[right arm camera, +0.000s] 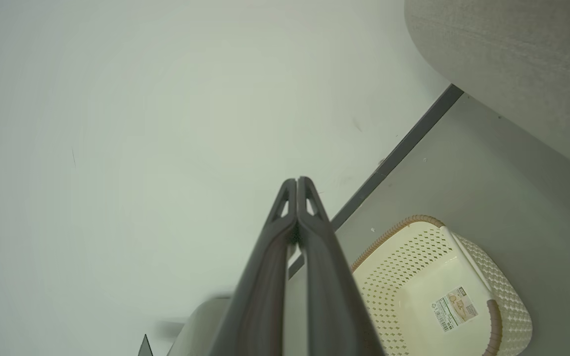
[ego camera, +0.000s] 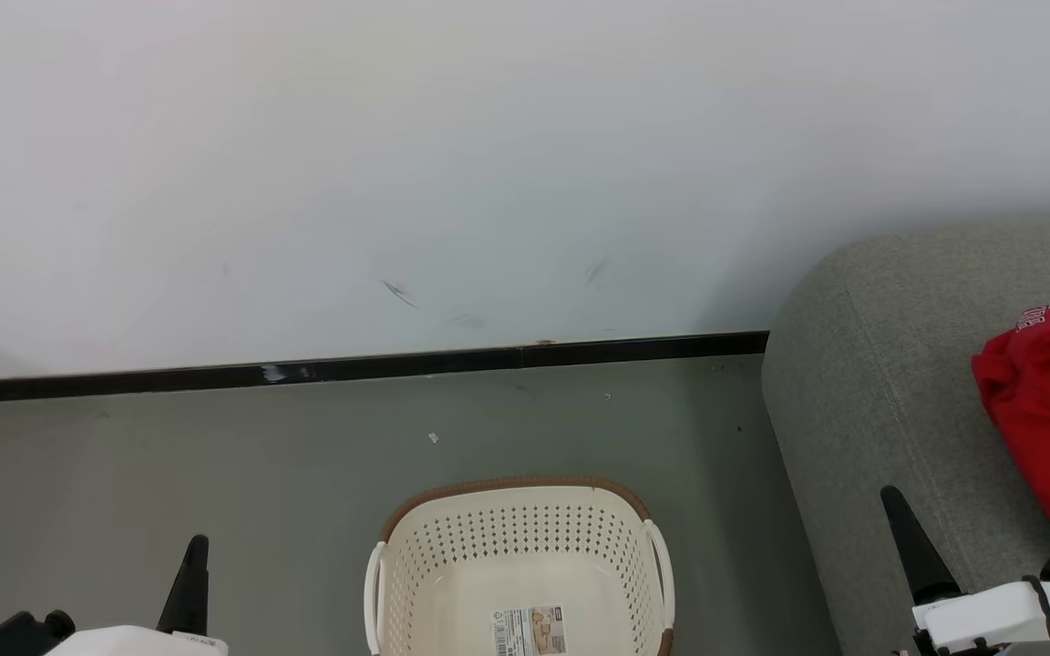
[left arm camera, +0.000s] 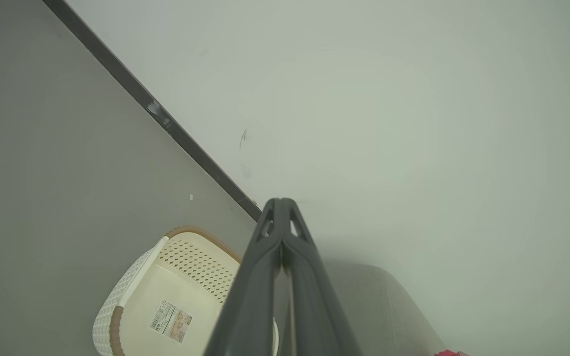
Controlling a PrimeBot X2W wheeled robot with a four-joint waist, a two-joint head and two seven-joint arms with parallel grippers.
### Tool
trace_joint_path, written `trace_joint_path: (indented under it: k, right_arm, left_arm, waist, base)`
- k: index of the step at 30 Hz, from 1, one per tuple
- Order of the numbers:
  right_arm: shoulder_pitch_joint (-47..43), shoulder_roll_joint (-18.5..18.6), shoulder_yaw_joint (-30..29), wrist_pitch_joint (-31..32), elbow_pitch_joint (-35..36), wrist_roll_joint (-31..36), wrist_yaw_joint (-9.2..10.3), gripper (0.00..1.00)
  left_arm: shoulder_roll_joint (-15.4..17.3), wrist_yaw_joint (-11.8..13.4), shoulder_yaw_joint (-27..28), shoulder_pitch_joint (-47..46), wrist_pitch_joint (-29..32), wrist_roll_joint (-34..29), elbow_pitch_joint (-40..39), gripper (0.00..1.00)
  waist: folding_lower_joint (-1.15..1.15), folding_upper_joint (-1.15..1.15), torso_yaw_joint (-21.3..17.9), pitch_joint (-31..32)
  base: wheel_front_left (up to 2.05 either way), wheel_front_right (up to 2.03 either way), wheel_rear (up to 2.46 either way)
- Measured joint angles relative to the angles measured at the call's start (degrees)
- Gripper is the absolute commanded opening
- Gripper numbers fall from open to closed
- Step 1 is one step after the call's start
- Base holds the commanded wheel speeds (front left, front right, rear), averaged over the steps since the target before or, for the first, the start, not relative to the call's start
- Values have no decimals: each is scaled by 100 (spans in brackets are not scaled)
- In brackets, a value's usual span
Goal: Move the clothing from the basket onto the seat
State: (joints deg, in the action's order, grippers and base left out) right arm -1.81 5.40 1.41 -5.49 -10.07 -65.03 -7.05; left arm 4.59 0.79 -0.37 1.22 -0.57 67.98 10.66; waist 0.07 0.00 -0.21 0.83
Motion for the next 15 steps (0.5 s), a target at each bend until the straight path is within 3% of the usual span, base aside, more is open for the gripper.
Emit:
trace_joint_path:
  k: [15]
  right_arm:
    - [232, 91, -30, 232, -185, -1430, 0, 0]
  left_arm:
    - [-107, -204, 203, -205, 287, 998, 85, 0]
  waist:
    - [-3, 0, 9, -39]
  base:
    - [0, 0, 0]
